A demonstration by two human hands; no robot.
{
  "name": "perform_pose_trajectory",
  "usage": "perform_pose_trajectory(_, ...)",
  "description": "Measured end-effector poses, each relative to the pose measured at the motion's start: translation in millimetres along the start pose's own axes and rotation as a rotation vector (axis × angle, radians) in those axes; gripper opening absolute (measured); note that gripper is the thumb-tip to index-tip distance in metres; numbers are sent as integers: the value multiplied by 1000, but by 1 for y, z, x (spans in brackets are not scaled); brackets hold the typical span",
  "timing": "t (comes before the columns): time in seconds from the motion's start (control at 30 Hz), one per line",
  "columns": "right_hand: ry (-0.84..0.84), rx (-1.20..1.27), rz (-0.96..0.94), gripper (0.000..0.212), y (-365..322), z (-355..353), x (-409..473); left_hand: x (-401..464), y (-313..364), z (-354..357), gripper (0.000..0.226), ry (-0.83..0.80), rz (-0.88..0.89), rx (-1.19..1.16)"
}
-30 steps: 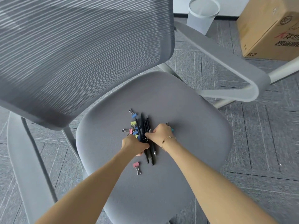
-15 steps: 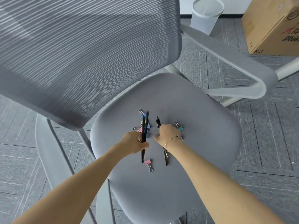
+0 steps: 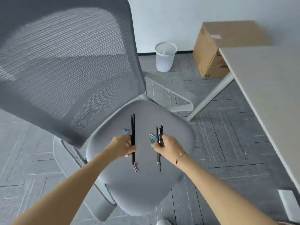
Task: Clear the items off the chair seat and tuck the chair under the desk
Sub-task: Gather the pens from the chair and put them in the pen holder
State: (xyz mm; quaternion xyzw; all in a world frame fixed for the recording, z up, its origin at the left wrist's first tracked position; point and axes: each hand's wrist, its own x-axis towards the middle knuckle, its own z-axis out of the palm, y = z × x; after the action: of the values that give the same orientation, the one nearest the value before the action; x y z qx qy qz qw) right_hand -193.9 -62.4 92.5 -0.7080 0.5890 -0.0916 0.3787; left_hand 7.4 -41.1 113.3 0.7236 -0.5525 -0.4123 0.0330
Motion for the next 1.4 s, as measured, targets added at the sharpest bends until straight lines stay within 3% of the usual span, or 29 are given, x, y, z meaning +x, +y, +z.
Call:
perform_pose_trajectory(0.17, 120, 75, 29, 25, -23, -65, -98, -80, 62, -24, 6, -66, 110, 128)
perform_pose_trajectory(0.4, 221, 99, 11, 26, -30, -137, -219, -171, 136, 5, 21, -140, 215, 164)
perform_pose_trajectory(0.6, 291, 107, 52, 30, -1, -194, -297, -215, 208, 35, 21, -204, 342, 203)
perform_pose_trajectory(0.77, 357, 132, 87, 24, 49, -246, -361, -242, 282, 81, 9, -248, 461, 213)
perform_pose_trajectory(1.07, 503, 191, 204, 16, 182, -361, -457, -283, 437, 203, 10, -302, 613, 189)
perform_pose_trajectory(1.27, 622, 153, 342, 27, 276, -420, -513, -287, 522, 290, 22, -279, 648, 211)
perform_pose_trajectory(1.4, 719, 149, 443, 22, 328, -449, -544, -289, 578, 331, 25, -276, 703, 189)
